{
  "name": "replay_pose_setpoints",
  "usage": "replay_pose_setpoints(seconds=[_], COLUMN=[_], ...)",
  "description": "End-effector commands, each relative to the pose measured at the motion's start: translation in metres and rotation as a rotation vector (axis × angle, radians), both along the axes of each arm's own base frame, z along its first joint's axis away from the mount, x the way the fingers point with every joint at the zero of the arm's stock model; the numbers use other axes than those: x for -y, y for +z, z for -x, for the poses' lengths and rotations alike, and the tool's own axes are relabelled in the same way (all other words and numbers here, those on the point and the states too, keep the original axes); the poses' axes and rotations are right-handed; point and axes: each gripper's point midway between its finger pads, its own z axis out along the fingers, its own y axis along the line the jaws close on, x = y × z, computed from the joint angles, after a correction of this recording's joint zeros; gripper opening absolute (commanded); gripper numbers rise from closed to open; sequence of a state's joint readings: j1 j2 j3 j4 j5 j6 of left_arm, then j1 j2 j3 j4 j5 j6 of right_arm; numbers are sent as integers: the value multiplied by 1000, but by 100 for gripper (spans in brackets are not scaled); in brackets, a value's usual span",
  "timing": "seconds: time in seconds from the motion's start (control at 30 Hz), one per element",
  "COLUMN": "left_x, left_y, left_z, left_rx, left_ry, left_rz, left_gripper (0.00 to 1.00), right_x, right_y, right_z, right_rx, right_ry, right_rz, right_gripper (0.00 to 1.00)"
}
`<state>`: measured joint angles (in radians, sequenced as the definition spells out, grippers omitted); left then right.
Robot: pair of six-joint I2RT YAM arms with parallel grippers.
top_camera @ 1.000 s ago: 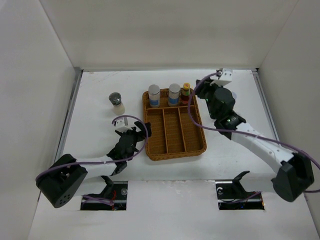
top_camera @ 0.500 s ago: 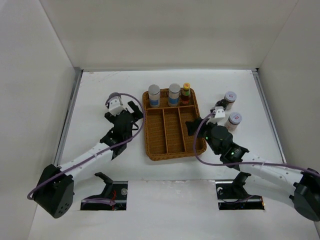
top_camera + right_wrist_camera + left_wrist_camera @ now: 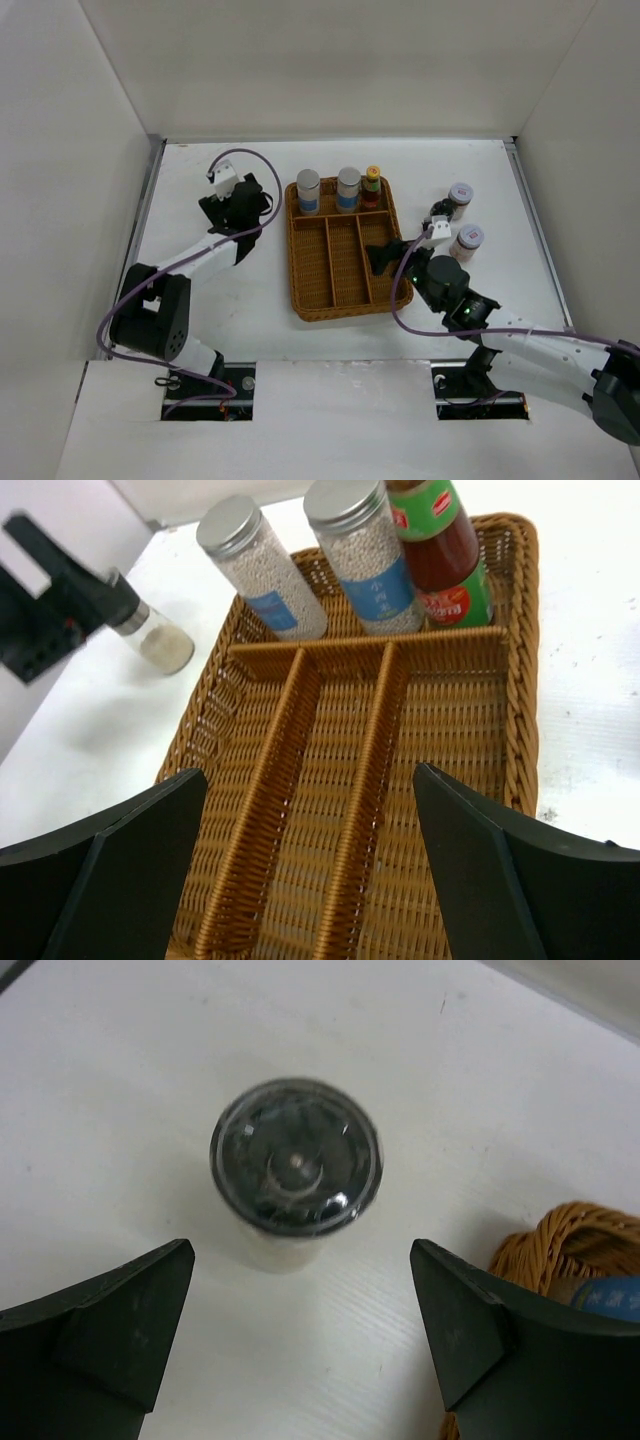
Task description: Organize the condiment bottles
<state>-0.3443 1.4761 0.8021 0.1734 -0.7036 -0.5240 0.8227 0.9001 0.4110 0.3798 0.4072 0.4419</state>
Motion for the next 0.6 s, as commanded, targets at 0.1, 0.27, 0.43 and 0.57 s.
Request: replay_pose_setpoints(seconds=[0.1, 0.27, 0.43, 0.57], left_x=[-10, -18, -22, -24], left_y=[24, 12, 22, 49], left_z=[-37, -47, -50, -33], left_rx=[50, 40, 80, 157], left_ry=[21, 43, 49, 71], left_rz=[-37, -52, -67, -90], left_gripper=[91, 90, 68, 44], right_x=[-13, -10, -11, -12], right_y=[21, 23, 19, 18], right_z=[3, 5, 4, 3], right_rx=[46, 54, 47, 44], right_ry=[42, 42, 42, 42], right_rz=[-55, -64, -56, -53], right_gripper=[93, 94, 95, 95])
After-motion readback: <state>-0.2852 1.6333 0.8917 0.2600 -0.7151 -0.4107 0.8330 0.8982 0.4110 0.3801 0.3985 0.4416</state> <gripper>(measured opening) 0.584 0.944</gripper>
